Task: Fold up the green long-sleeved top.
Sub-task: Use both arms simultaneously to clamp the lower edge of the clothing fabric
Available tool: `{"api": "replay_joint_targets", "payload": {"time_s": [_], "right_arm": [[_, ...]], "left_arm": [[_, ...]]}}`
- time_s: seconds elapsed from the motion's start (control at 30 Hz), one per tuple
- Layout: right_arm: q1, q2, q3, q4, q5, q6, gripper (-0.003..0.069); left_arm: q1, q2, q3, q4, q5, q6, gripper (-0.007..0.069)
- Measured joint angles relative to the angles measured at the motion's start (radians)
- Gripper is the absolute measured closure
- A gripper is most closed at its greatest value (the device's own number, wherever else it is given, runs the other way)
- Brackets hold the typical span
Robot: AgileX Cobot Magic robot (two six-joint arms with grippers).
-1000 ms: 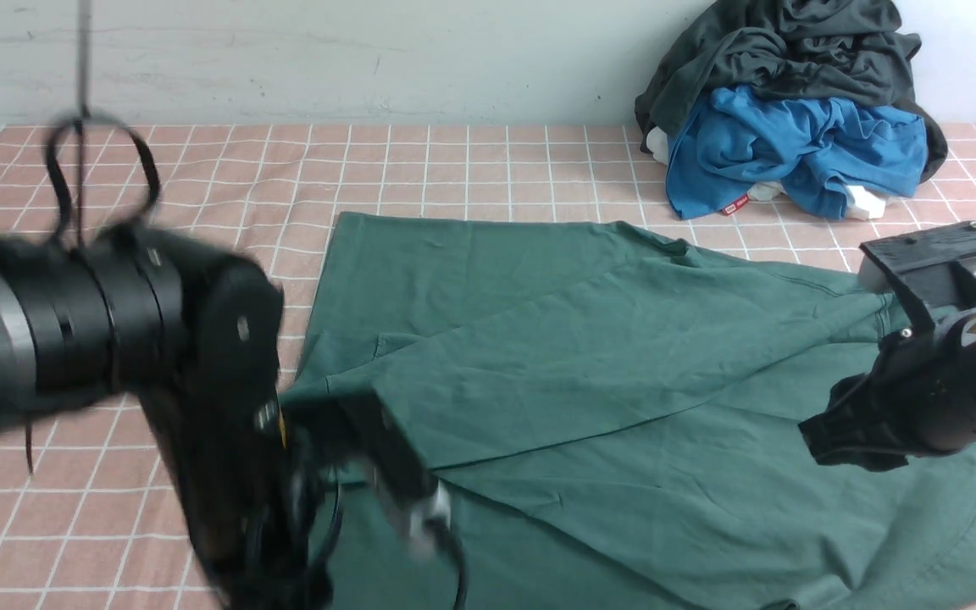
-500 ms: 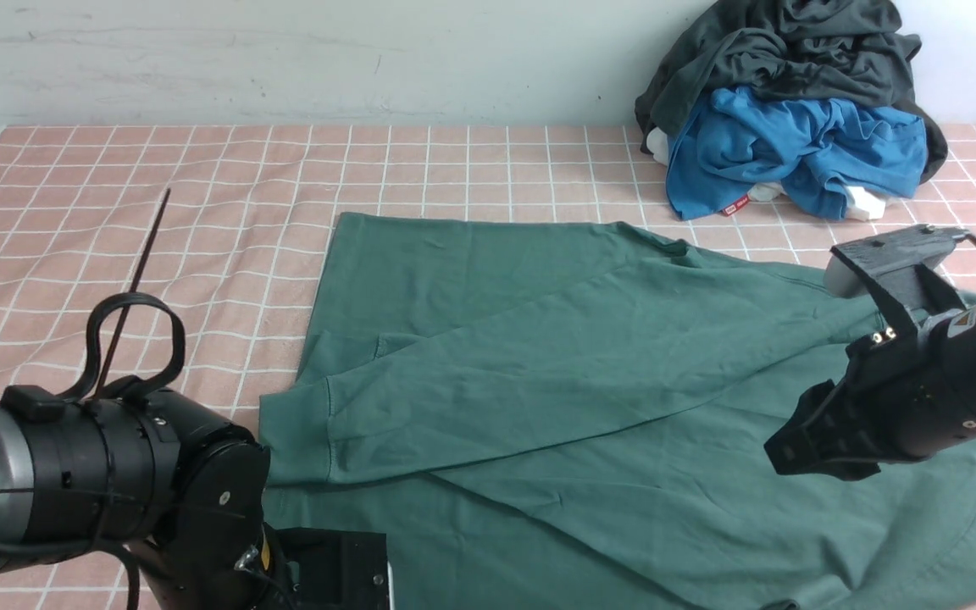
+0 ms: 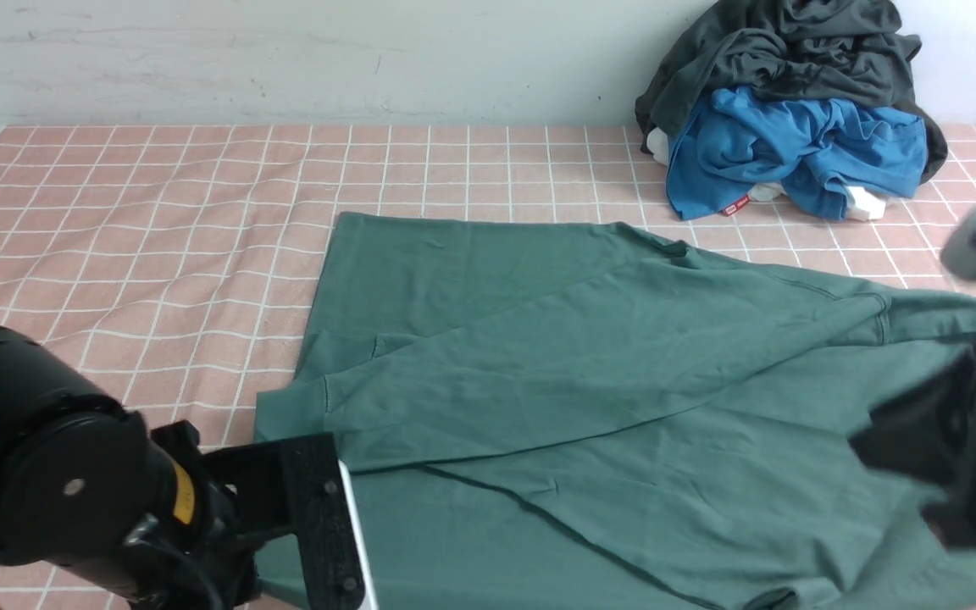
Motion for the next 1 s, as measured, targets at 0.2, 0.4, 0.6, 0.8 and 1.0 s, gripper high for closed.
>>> {"api": "replay_joint_targets", "payload": {"time_s": [0.2, 0.4, 0.6, 0.8, 1.0], "right_arm": [[0.003, 0.09, 0.194, -0.292, -0.134, -0.006, 0.0251], [0.003, 0.212, 0.285, -0.609, -0.298, 0.015, 0.0146], [0.003, 0.353, 0.29, -0.756, -0.343, 0.083, 0.0181], [0.006, 0.438, 0.278, -0.795, -0.335, 0.088, 0.0256], [0.006, 0.427, 0.269, -0.794, -0.321, 0.127, 0.051]], "left_arm": [[0.0, -0.029, 0.0, 0.018, -0.001, -0.034, 0.0619], [0.0, -0.029, 0.0, 0.018, -0.021, -0.084, 0.0619], [0.0, -0.029, 0.0, 0.017, -0.022, -0.116, 0.0619], [0.0, -0.029, 0.0, 0.01, -0.022, -0.122, 0.0619], [0.0, -0.029, 0.0, 0.006, -0.02, -0.14, 0.0619]]}}
